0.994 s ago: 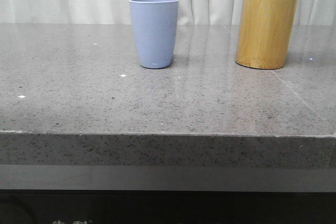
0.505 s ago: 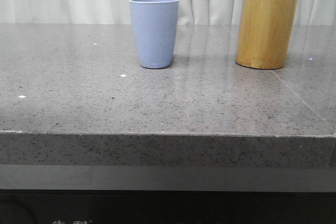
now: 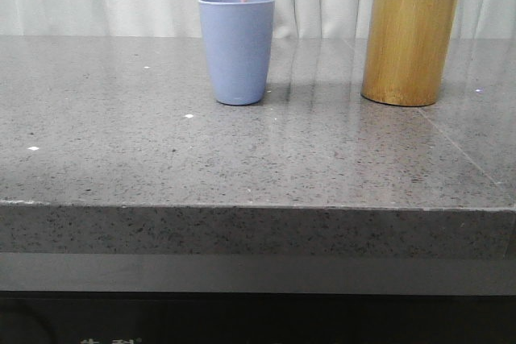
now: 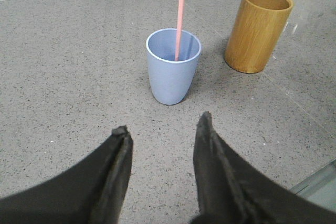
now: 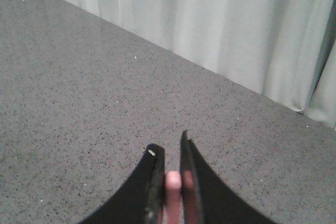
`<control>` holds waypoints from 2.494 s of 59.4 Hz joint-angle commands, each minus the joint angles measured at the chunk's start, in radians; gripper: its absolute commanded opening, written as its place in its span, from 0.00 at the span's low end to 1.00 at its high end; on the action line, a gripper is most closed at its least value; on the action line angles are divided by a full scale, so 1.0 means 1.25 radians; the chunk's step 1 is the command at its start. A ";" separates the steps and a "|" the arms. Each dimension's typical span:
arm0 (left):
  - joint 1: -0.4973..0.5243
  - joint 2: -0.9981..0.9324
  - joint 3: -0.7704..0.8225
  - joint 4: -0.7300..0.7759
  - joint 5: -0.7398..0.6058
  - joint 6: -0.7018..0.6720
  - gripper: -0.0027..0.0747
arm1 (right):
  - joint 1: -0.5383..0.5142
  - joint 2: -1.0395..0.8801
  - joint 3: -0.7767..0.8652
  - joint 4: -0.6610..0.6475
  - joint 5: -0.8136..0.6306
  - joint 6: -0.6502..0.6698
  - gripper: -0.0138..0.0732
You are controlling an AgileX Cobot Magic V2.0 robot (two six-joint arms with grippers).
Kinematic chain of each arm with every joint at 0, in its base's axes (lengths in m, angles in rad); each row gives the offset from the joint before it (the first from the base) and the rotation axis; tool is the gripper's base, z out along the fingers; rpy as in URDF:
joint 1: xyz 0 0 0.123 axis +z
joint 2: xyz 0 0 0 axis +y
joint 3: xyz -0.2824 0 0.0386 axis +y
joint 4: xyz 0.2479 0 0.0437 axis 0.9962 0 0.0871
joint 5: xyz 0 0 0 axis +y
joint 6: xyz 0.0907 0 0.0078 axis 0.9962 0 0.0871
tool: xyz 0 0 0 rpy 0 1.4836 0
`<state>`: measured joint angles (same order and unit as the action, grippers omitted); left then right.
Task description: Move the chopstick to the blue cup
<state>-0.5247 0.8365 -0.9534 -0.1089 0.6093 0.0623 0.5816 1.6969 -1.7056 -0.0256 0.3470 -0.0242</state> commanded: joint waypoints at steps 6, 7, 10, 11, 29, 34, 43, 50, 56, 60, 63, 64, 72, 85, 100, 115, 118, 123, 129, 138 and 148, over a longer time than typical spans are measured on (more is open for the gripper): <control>0.001 -0.003 -0.023 -0.003 -0.063 -0.005 0.40 | 0.001 -0.030 -0.025 -0.030 -0.070 -0.006 0.27; 0.001 -0.003 -0.023 -0.003 -0.063 -0.005 0.40 | 0.001 -0.030 -0.025 -0.030 -0.069 -0.006 0.31; 0.001 -0.003 -0.023 -0.003 -0.063 -0.005 0.40 | 0.001 -0.030 -0.025 -0.030 -0.064 -0.006 0.42; 0.001 -0.003 -0.023 -0.003 -0.063 -0.005 0.40 | 0.001 -0.030 -0.025 -0.030 -0.062 -0.006 0.45; 0.001 -0.003 -0.023 -0.003 -0.063 -0.005 0.40 | 0.001 -0.064 -0.028 -0.025 -0.016 -0.003 0.61; 0.001 -0.003 -0.023 -0.003 -0.063 -0.005 0.40 | 0.001 -0.100 -0.028 -0.024 0.043 -0.003 0.61; 0.001 -0.003 -0.023 -0.003 -0.063 -0.005 0.40 | -0.016 -0.195 -0.028 -0.033 0.281 -0.003 0.61; 0.001 -0.003 -0.023 -0.003 -0.062 -0.005 0.40 | -0.054 -0.272 -0.009 -0.032 0.456 -0.003 0.61; 0.001 -0.003 -0.023 -0.003 -0.055 -0.005 0.40 | -0.106 -0.349 0.069 -0.030 0.489 -0.002 0.61; 0.001 -0.003 -0.023 -0.003 -0.050 -0.005 0.40 | -0.146 -0.402 0.136 -0.017 0.477 0.006 0.61; 0.001 -0.003 -0.023 -0.003 -0.048 -0.005 0.40 | -0.173 -0.446 0.191 -0.005 0.459 0.006 0.61; 0.001 -0.003 -0.023 -0.003 -0.046 -0.005 0.40 | -0.180 -0.459 0.207 -0.001 0.454 0.006 0.61; 0.001 -0.003 -0.023 -0.003 -0.044 -0.005 0.40 | -0.220 -0.585 0.353 0.045 0.382 0.006 0.61; 0.001 -0.003 -0.023 -0.003 -0.044 -0.005 0.40 | -0.221 -0.771 0.534 0.099 0.297 0.006 0.61; 0.001 -0.003 -0.023 -0.003 -0.044 -0.005 0.40 | -0.221 -0.941 0.666 0.100 0.281 0.006 0.61; 0.001 -0.003 -0.023 -0.003 -0.044 -0.005 0.30 | -0.221 -1.003 0.729 0.070 0.281 0.006 0.52; 0.001 -0.003 -0.023 -0.003 -0.044 -0.005 0.23 | -0.221 -1.003 0.735 0.070 0.281 0.006 0.44; 0.001 -0.003 -0.023 -0.003 -0.044 -0.005 0.12 | -0.221 -1.003 0.741 0.070 0.282 0.006 0.30; 0.001 -0.003 -0.023 -0.003 -0.044 -0.005 0.01 | -0.221 -1.003 0.748 0.070 0.281 0.006 0.13; 0.001 -0.003 -0.023 -0.003 -0.044 -0.005 0.01 | -0.221 -1.003 0.748 0.070 0.293 0.006 0.08; 0.001 -0.003 -0.023 -0.003 -0.044 -0.005 0.01 | -0.221 -1.003 0.748 0.070 0.299 0.006 0.08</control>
<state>-0.5247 0.8365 -0.9534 -0.1068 0.6218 0.0623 0.3108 0.4392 -0.7479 0.0724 0.7874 -0.0143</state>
